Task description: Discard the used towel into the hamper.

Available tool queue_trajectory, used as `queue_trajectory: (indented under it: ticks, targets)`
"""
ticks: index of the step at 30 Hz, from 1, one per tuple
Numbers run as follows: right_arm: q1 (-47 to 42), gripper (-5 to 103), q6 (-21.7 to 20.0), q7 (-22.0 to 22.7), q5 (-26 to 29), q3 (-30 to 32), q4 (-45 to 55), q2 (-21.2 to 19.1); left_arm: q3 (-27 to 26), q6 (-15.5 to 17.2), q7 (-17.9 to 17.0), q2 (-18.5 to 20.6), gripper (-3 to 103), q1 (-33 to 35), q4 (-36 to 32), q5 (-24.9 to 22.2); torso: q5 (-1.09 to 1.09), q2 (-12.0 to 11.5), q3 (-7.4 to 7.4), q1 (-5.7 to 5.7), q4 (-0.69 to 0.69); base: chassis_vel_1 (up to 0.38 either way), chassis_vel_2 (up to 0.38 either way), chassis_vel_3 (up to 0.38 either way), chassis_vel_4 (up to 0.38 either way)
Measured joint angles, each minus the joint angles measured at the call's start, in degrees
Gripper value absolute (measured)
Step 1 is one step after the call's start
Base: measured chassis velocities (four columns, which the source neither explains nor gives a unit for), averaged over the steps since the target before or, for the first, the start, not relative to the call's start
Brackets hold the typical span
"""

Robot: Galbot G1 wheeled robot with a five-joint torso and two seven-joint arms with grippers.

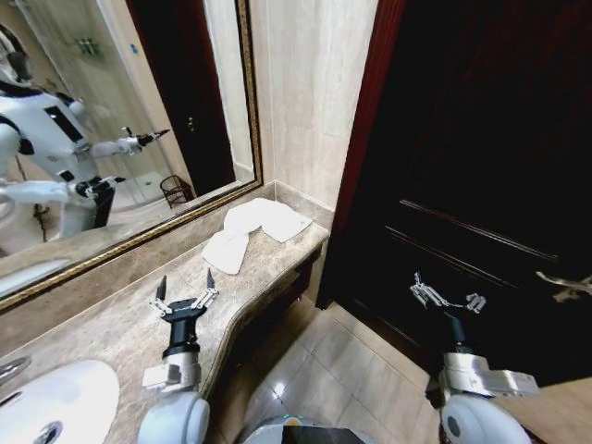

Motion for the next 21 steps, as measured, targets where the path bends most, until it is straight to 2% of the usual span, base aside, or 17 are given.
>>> queue_trajectory:
  ticks: [2,3,5,6,9,13,20,21]
  targets:
    - [-0.6,100,0.2,-0.3,-0.3,0.0,-0.1,0.0,-2.8,2.9,0.0,5.6,100,-2.0,2.0,-6.5,-0.01,0.0,0.00,-0.02,0.00,0.033,-0.006,-0.009,0.016]
    - [-0.6,100,0.2,-0.3,-0.3,0.0,-0.1,0.0,-2.8,2.9,0.0,5.6,100,-2.0,2.0,-6.5,-0.01,0.0,0.00,-0.02,0.00,0.000,0.000,0.000,0.000]
    - [-0.9,100,0.3,-0.6,-0.6,-0.2,-0.1,0.0,-3.9,4.7,1.0,9.1,100,-3.6,3.3,-10.8,-0.01,0.0,0.00,-0.01,0.00,0.000,0.000,0.000,0.000]
    - [-0.9,100,0.3,-0.6,-0.6,-0.2,-0.1,0.0,-3.9,4.7,1.0,9.1,100,-3.6,3.3,-10.8,-0.01,0.0,0.00,-0.01,0.00,0.000,0.000,0.000,0.000]
    - [-1.0,100,0.5,-0.9,-1.2,-0.5,-0.2,-0.1,-3.6,7.5,2.8,13.1,100,-6.3,4.9,-15.9,0.00,0.0,0.00,0.02,0.00,0.000,0.000,0.000,0.000]
    - [-1.2,100,0.7,-0.9,-1.7,-0.6,-0.2,-0.1,-2.6,9.0,4.1,16.0,100,-9.3,7.7,-19.3,0.00,0.0,0.01,0.03,0.01,0.000,0.000,0.000,0.000]
    - [-2.3,100,1.5,-1.4,-2.4,-0.6,-0.6,0.2,-0.4,11.7,4.2,21.0,100,-15.7,14.4,-24.8,-0.01,0.0,0.01,0.03,0.00,0.000,0.000,0.000,0.000]
    - [-2.4,100,1.6,-1.5,-2.7,-0.6,-0.7,0.3,0.3,12.1,4.2,22.5,102,-17.2,16.1,-25.7,-0.01,0.0,0.01,0.03,0.00,0.000,0.000,0.000,0.000]
